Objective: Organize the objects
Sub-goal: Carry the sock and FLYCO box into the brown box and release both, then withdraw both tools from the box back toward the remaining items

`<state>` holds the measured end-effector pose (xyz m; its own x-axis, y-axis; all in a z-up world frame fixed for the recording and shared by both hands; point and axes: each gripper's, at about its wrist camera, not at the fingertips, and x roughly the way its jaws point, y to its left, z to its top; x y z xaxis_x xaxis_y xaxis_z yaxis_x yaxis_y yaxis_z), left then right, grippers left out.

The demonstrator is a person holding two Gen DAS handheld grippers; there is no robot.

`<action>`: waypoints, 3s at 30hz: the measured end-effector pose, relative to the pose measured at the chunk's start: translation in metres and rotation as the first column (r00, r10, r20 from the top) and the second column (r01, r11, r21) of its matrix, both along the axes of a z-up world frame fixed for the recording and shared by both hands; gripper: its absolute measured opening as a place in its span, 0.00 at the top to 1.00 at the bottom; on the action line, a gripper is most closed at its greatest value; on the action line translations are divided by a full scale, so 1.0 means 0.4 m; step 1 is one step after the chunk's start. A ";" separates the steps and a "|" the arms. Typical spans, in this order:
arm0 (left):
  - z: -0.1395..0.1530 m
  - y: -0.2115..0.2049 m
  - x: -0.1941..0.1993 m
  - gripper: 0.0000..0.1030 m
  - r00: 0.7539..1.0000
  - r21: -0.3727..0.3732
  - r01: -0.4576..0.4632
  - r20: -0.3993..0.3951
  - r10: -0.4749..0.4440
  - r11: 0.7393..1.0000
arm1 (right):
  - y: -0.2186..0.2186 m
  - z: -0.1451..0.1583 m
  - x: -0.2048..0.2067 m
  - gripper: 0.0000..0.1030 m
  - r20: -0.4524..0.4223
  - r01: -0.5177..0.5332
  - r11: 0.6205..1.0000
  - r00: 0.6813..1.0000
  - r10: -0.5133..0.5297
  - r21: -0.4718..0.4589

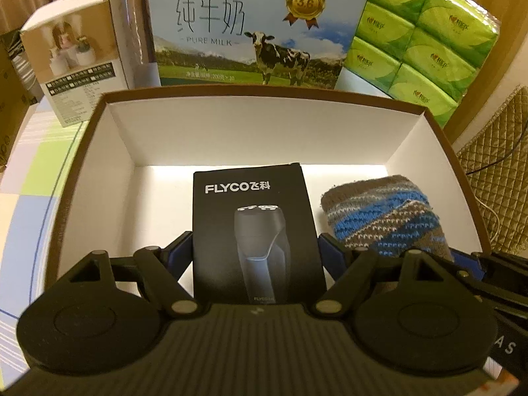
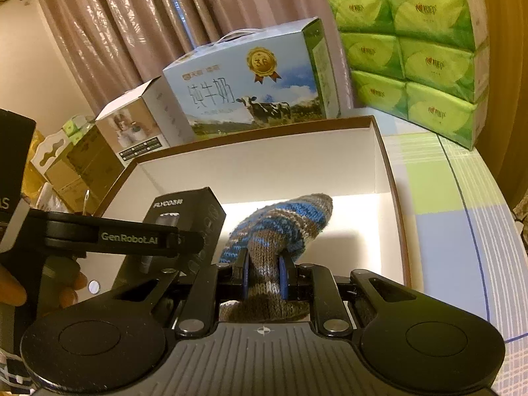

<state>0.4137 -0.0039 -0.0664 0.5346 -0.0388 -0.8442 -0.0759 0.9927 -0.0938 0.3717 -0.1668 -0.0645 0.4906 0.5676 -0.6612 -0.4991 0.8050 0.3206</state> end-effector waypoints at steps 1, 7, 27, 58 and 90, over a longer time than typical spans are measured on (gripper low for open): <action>-0.004 0.000 0.003 0.24 1.000 -0.005 0.003 -0.008 -0.003 1.000 | 0.003 -0.001 0.004 0.86 0.000 0.002 1.000 1.000 -0.002 -0.001; -0.011 0.015 0.015 0.27 1.000 -0.024 0.001 -0.012 -0.001 1.000 | 0.015 -0.003 0.013 0.86 0.001 0.009 1.000 1.000 -0.009 -0.001; 0.060 0.074 -0.124 0.17 1.000 0.014 0.007 -0.018 -0.007 1.000 | 0.021 0.023 -0.094 0.10 0.082 -0.062 0.992 0.994 0.071 -0.108; 0.201 0.092 -0.469 0.12 0.999 -0.032 -0.002 0.047 0.004 0.999 | -0.074 0.137 -0.318 0.02 0.040 0.028 0.995 0.999 -0.024 -0.092; 0.100 0.119 -0.671 0.12 0.994 -0.031 -0.081 -0.077 0.078 0.996 | -0.122 0.067 -0.444 0.02 -0.077 -0.013 0.989 0.997 0.002 -0.145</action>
<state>0.1455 0.0435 -0.0266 0.4720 -0.0283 -0.8811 -0.1625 0.9796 -0.1185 0.1941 -0.2157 -0.0377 0.4314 0.4661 -0.7725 -0.4839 0.8422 0.2379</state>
